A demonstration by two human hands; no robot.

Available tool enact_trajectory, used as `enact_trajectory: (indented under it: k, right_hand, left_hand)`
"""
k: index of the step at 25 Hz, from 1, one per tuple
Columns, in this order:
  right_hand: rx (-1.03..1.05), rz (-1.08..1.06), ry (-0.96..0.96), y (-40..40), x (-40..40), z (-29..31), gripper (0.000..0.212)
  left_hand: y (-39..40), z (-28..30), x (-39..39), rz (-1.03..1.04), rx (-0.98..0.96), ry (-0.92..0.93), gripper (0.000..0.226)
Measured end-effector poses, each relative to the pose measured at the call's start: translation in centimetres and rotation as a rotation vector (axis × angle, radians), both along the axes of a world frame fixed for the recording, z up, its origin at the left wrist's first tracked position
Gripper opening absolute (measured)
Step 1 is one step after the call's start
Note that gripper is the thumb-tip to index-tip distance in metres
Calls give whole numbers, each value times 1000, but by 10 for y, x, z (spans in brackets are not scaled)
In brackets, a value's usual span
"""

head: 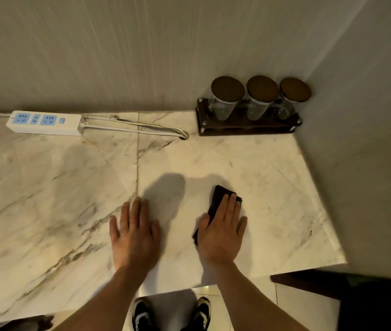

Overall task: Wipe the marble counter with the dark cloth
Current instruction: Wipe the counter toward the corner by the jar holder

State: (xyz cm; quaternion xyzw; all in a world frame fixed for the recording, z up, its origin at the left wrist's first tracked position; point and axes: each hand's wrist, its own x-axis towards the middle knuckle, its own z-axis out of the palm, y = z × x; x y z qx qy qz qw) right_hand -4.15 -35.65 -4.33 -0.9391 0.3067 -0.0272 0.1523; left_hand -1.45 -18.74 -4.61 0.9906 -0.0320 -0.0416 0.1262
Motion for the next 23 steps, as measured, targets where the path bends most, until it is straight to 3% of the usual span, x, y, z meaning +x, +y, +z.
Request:
enact_trajectory:
  k: [11,19,23]
  right_hand:
    - [-52,170,54,-9,-72,-1,65]
    - [-67,658,55,-79,-92,2,67]
    - [-85,906,97,-118,-79,9,65]
  left_hand:
    - [-6,3,2,1,-2,-22,53]
    - [-66,13,-8,-156,-21,-43,47]
    - [-94,11,-4,-139,-51,-3,53]
